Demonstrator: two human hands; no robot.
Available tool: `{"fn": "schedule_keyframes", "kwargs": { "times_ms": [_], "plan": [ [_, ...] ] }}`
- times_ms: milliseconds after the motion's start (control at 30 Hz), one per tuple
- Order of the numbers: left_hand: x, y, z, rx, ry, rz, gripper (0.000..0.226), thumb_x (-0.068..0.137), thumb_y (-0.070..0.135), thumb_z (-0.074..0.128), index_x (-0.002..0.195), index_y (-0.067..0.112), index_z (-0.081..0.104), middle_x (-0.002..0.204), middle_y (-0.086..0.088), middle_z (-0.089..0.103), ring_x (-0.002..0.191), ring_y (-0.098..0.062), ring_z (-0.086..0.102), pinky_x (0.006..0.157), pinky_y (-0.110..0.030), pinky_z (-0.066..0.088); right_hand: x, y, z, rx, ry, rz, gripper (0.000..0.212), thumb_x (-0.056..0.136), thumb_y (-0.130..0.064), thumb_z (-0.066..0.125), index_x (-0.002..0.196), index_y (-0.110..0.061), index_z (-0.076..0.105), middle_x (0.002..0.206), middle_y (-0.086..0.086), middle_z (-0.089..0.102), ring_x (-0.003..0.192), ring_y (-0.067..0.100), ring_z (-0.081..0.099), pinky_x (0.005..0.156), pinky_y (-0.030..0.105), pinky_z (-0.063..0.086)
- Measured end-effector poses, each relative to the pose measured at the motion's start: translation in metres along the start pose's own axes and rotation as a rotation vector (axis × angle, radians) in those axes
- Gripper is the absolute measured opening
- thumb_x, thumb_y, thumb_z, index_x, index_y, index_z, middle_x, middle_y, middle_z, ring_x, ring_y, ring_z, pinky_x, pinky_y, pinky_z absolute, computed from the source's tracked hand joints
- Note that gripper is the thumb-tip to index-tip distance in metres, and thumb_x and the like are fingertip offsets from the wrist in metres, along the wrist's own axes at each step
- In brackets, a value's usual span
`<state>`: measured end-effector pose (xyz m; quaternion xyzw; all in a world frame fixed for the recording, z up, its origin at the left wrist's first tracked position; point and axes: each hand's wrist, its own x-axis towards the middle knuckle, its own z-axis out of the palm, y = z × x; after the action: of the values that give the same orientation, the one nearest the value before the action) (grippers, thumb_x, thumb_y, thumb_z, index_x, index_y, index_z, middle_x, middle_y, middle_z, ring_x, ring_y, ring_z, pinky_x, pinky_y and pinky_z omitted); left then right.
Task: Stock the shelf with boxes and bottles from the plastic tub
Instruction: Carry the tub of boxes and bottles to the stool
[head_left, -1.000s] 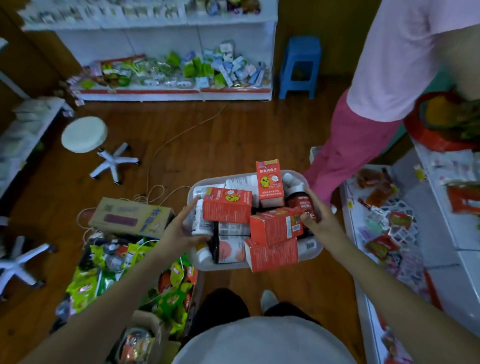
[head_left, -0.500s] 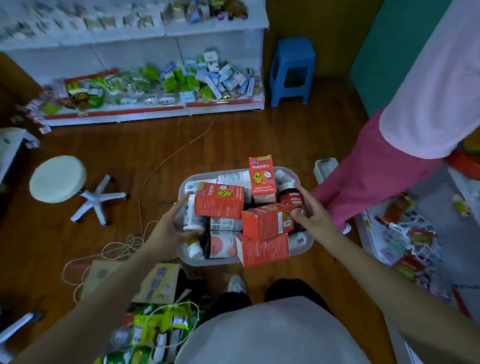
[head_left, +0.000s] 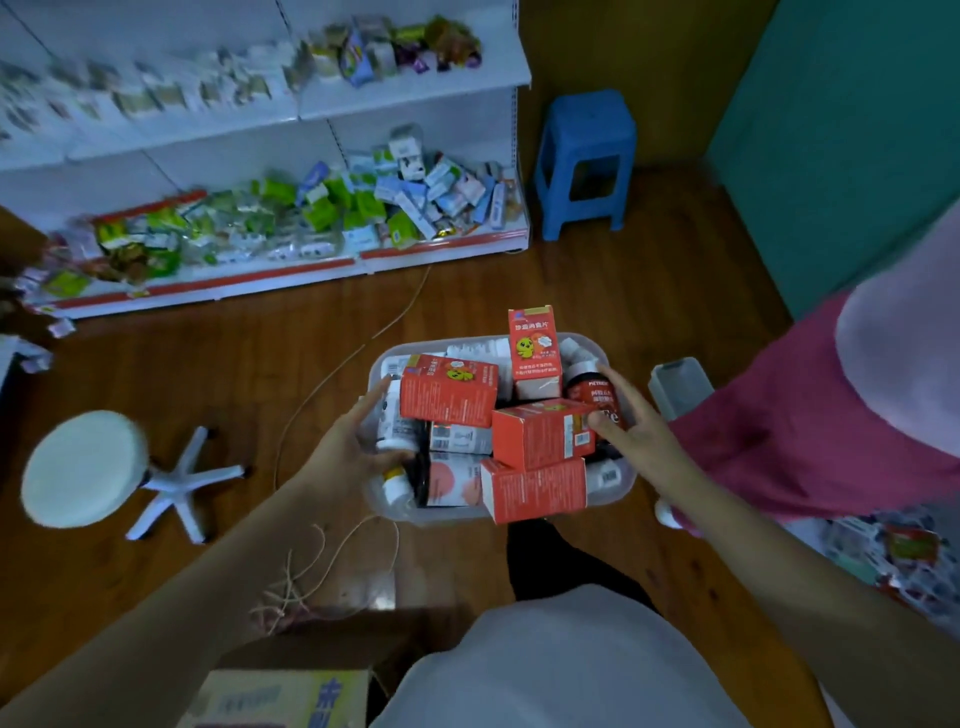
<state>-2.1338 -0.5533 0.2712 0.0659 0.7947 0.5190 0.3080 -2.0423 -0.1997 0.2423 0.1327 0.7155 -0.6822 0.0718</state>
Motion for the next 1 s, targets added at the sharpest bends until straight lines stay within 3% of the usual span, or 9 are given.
{"fn": "schedule_keyframes", "kwargs": {
  "times_ms": [100,267,367,500,600,667,767,900,1000],
  "plan": [
    [0.064,0.032,-0.012,0.037,-0.002,0.007,0.096,0.078,0.008,0.08,0.152,0.039,0.027,0.133,0.015,0.058,0.12,-0.004,0.06,0.088,-0.024,0.056,0.061,-0.014,-0.025,0.016,0.022,0.005,0.103,0.058,-0.075,0.076,0.144,-0.035,0.036,0.135,-0.009,0.051,0.118,0.006,0.06,0.089,0.029,0.056],
    [0.161,0.079,-0.029,0.026,-0.019,0.001,0.096,0.078,0.008,0.081,0.151,0.043,0.029,0.137,0.009,0.058,0.125,-0.012,0.058,0.093,-0.036,0.057,0.151,-0.044,-0.069,0.039,0.017,0.017,0.108,0.056,-0.075,0.078,0.146,-0.035,0.035,0.133,-0.009,0.053,0.117,0.006,0.062,0.082,0.026,0.057],
    [0.22,0.102,-0.039,0.063,-0.047,0.029,0.098,0.079,0.005,0.079,0.155,0.032,0.025,0.139,0.005,0.056,0.125,-0.009,0.057,0.091,-0.027,0.056,0.201,-0.057,-0.093,0.022,0.034,0.037,0.108,0.057,-0.074,0.079,0.147,-0.036,0.035,0.137,-0.006,0.052,0.118,0.008,0.061,0.085,0.032,0.058],
    [0.306,0.125,-0.051,0.075,-0.057,0.033,0.099,0.077,0.004,0.082,0.155,0.031,0.026,0.14,0.005,0.055,0.122,-0.004,0.058,0.089,-0.026,0.056,0.267,-0.074,-0.12,0.005,0.101,0.052,0.084,0.075,-0.054,0.077,0.145,-0.034,0.036,0.141,0.006,0.052,0.116,0.015,0.062,0.091,0.04,0.057],
    [0.375,0.138,-0.062,0.082,-0.077,0.043,0.099,0.075,0.005,0.083,0.153,0.033,0.029,0.142,0.001,0.054,0.125,-0.011,0.057,0.092,-0.034,0.057,0.32,-0.083,-0.143,-0.008,0.126,0.054,0.099,0.068,-0.065,0.078,0.149,-0.029,0.036,0.14,0.003,0.053,0.119,0.018,0.062,0.093,0.046,0.056],
    [0.422,0.15,-0.067,0.071,-0.109,0.049,0.099,0.076,-0.002,0.08,0.153,0.031,0.027,0.139,0.0,0.055,0.12,-0.006,0.06,0.084,-0.026,0.058,0.358,-0.089,-0.159,0.003,0.134,0.065,0.107,0.062,-0.07,0.079,0.149,-0.029,0.035,0.14,0.002,0.053,0.119,0.018,0.062,0.094,0.048,0.055],
    [0.488,0.177,-0.076,0.059,-0.148,0.046,0.1,0.077,-0.004,0.078,0.154,0.032,0.025,0.131,0.011,0.057,0.11,0.003,0.063,0.082,-0.025,0.058,0.409,-0.107,-0.182,0.042,0.148,0.081,0.11,0.059,-0.07,0.08,0.15,-0.028,0.033,0.138,0.002,0.054,0.117,0.017,0.063,0.091,0.042,0.057],
    [0.57,0.216,-0.093,0.072,-0.218,0.026,0.105,0.075,0.002,0.081,0.154,0.04,0.024,0.135,0.003,0.061,0.117,-0.016,0.065,0.091,-0.051,0.056,0.47,-0.133,-0.209,0.068,0.198,0.082,0.108,0.059,-0.066,0.081,0.149,-0.031,0.034,0.136,0.003,0.053,0.114,0.015,0.065,0.083,0.034,0.059],
    [0.631,0.245,-0.098,0.174,-0.266,0.087,0.105,0.076,0.005,0.083,0.155,0.038,0.022,0.141,0.001,0.056,0.124,-0.02,0.06,0.092,-0.051,0.056,0.512,-0.147,-0.235,0.052,0.245,0.074,0.091,0.071,-0.052,0.08,0.148,-0.031,0.035,0.135,0.002,0.052,0.11,0.01,0.066,0.077,0.026,0.058]
  ]
}}
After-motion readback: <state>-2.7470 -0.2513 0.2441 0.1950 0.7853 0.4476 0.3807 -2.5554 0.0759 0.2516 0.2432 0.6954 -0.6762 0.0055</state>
